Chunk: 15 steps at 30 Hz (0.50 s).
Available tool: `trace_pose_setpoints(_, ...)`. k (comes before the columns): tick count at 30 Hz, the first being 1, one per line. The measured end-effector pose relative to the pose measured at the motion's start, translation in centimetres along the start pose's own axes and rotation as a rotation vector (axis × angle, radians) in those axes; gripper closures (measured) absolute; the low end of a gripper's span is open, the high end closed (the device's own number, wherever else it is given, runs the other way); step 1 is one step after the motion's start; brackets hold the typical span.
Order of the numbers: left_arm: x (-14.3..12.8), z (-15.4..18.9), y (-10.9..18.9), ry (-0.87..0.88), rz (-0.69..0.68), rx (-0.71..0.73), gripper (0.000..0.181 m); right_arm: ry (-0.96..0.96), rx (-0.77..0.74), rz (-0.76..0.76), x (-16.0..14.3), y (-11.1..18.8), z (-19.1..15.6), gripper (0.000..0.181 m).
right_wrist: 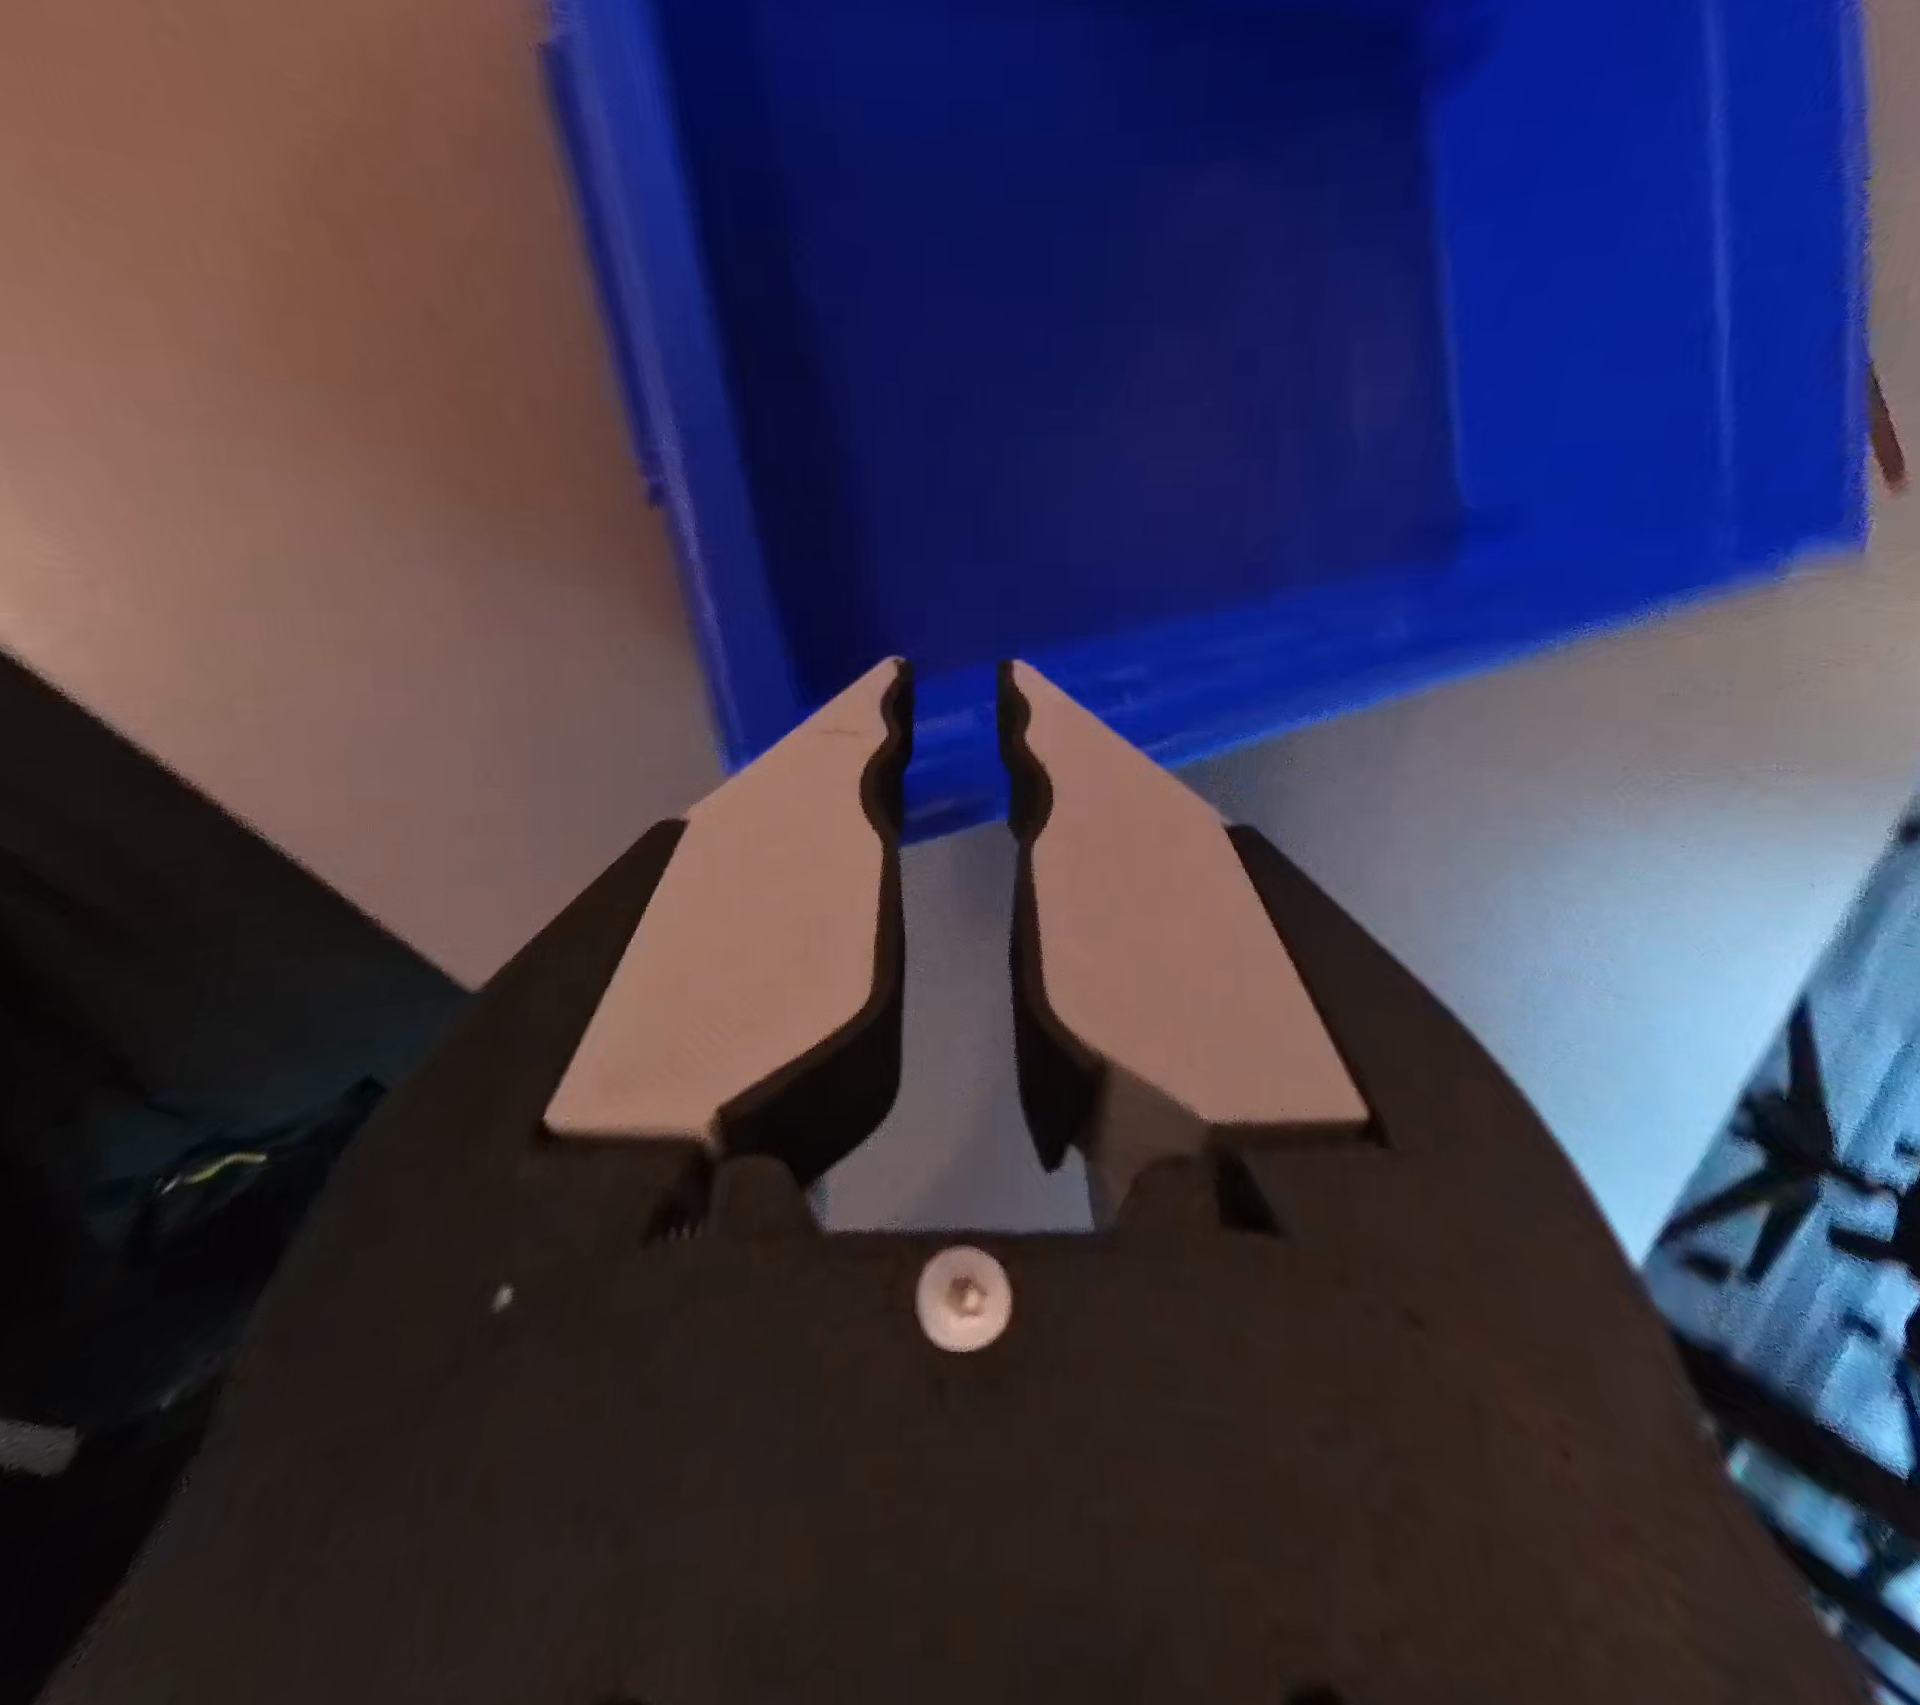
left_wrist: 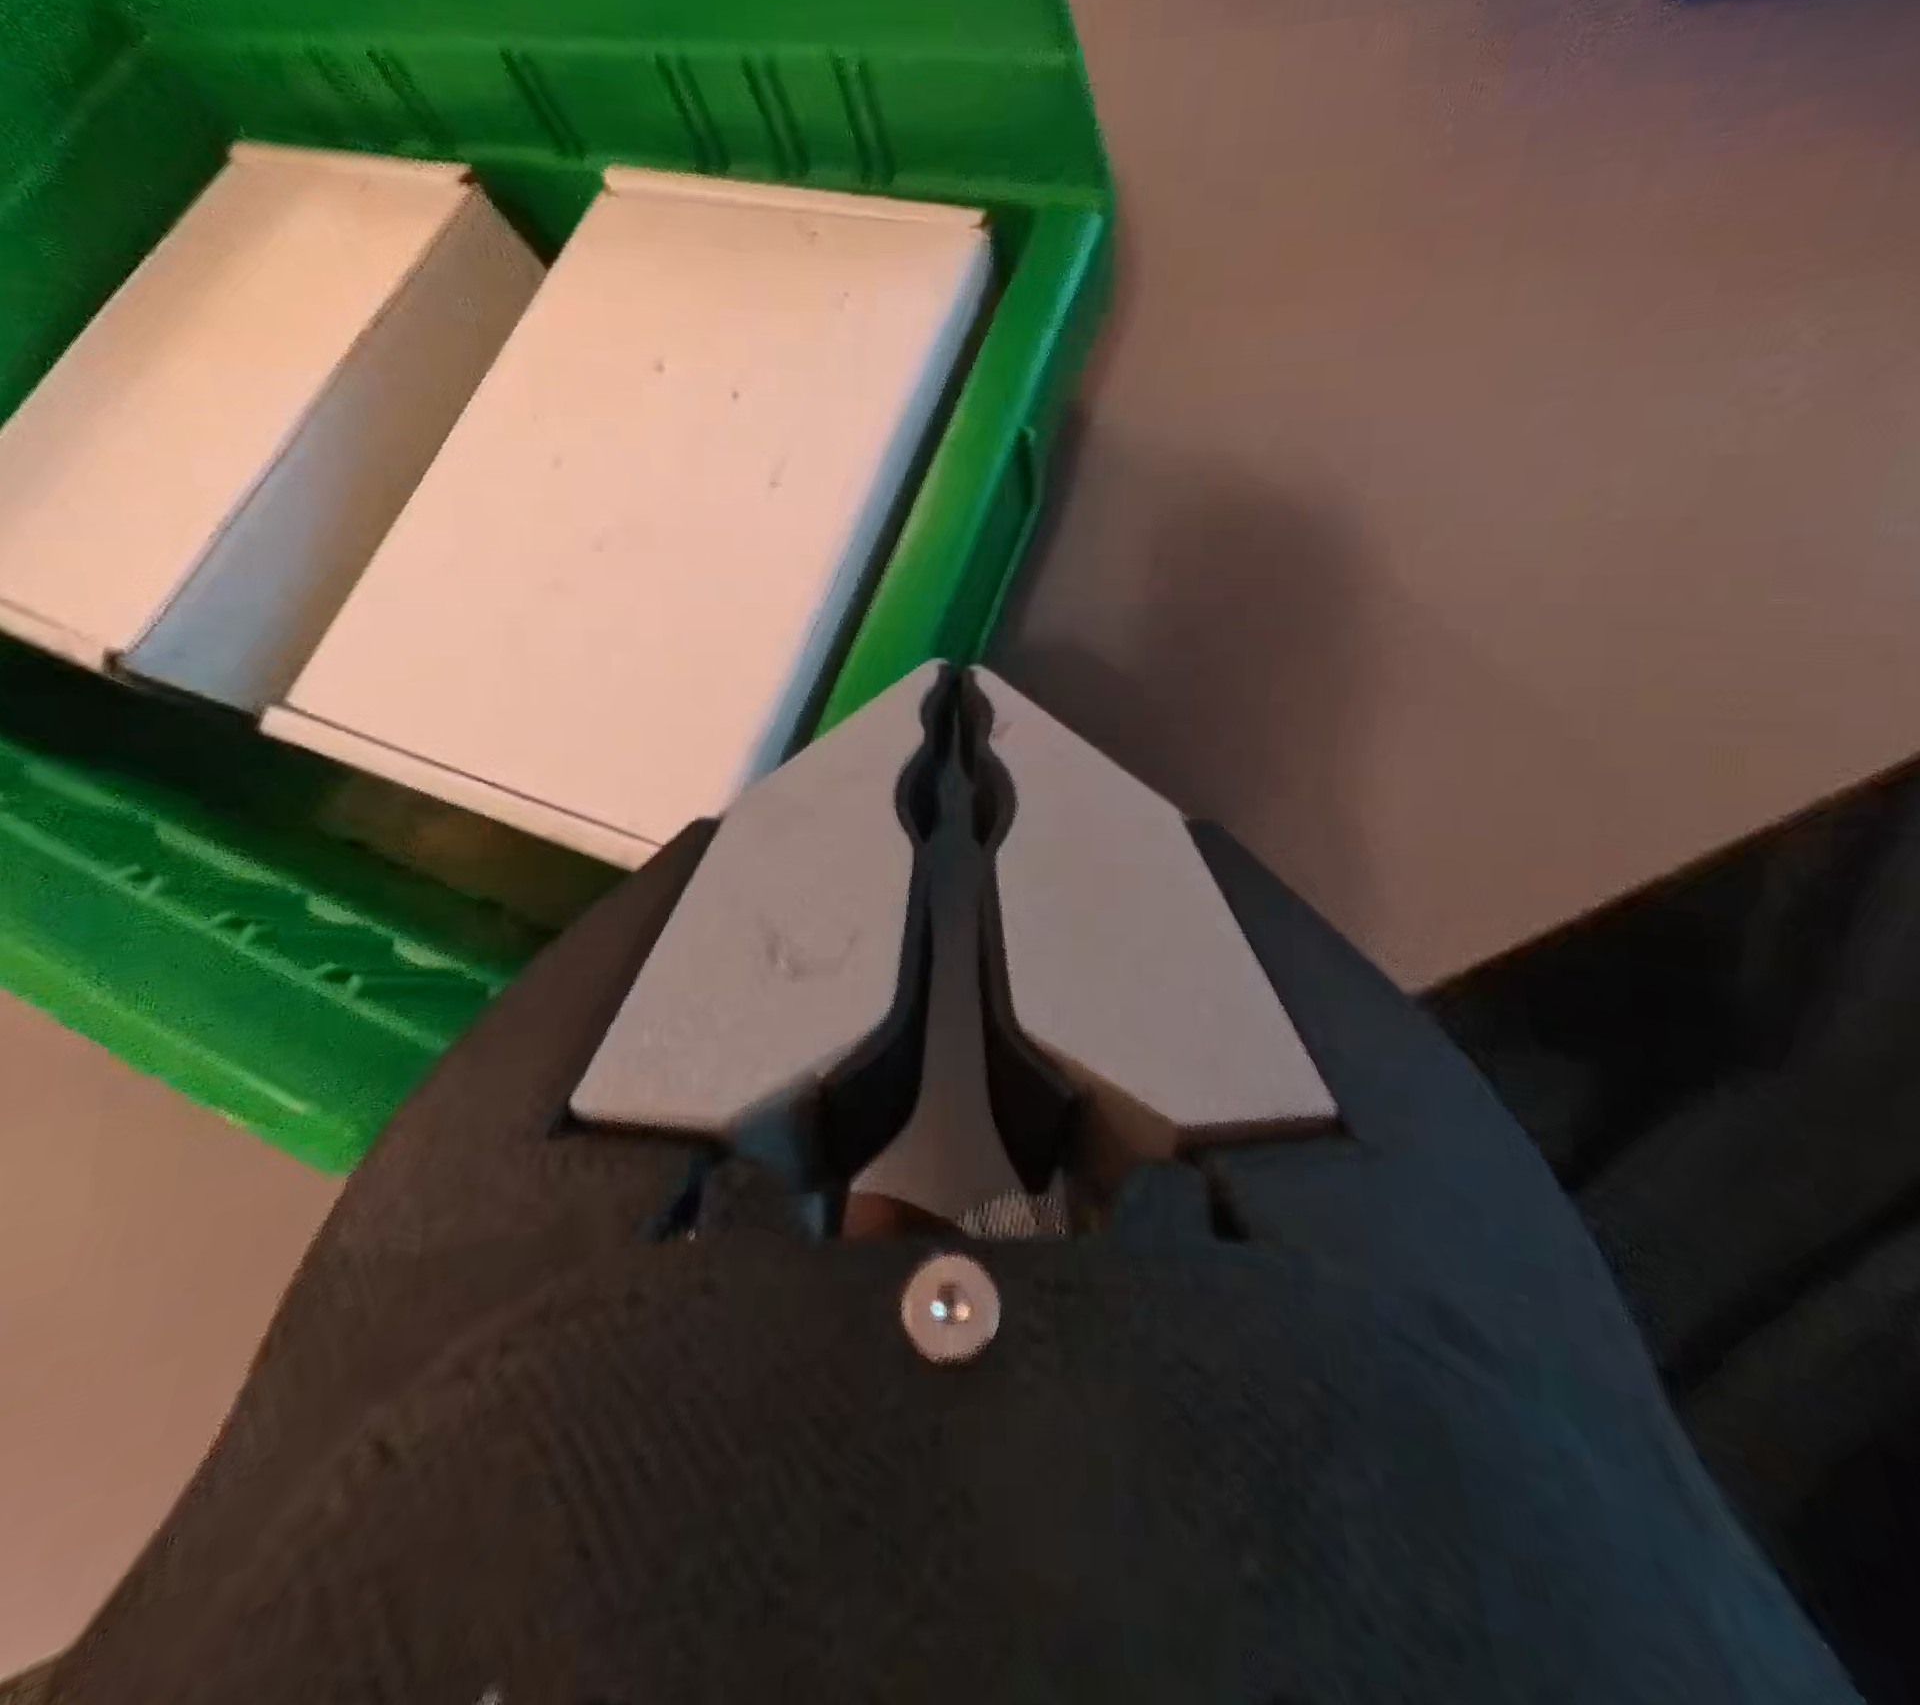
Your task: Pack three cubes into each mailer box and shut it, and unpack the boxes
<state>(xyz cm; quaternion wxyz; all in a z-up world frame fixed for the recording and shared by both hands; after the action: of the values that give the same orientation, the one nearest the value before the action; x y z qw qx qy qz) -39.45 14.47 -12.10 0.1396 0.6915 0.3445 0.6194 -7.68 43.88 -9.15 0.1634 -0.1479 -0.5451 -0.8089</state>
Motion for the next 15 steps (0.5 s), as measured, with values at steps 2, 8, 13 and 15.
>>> trace_pose_setpoints(2,-0.9,-2.2,1.0,0.053,-0.018,-0.025,0.181,-0.115,-0.067,-0.023,-2.8,0.5,3.3,0.175)
trace_pose_setpoints(8,1.7,-4.9,4.7,0.207,0.105,-0.062,0.116,-0.317,-0.061,0.101,-5.5,3.7,6.8,0.160)
trace_pose_setpoints(13,5.9,1.6,4.3,0.112,0.224,-0.196,0.116,-0.210,0.012,0.304,-0.3,5.8,4.1,0.155)
trace_pose_setpoints(15,6.7,5.5,3.9,0.036,0.240,-0.310,0.124,-0.158,0.028,0.353,1.5,6.0,3.0,0.158)
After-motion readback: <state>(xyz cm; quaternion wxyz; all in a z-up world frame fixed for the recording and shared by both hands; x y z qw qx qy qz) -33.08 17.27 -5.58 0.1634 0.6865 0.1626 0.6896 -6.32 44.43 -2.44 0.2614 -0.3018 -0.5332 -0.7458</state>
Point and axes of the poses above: each gripper's, where its closed fingertips meet, y back along the fingers, x out of its top, z = x × y across the jaws, the point moved 1 cm from there along y, back along the fingers, and after that the axes turned 2 degrees about -z, right-handed, at the moved point
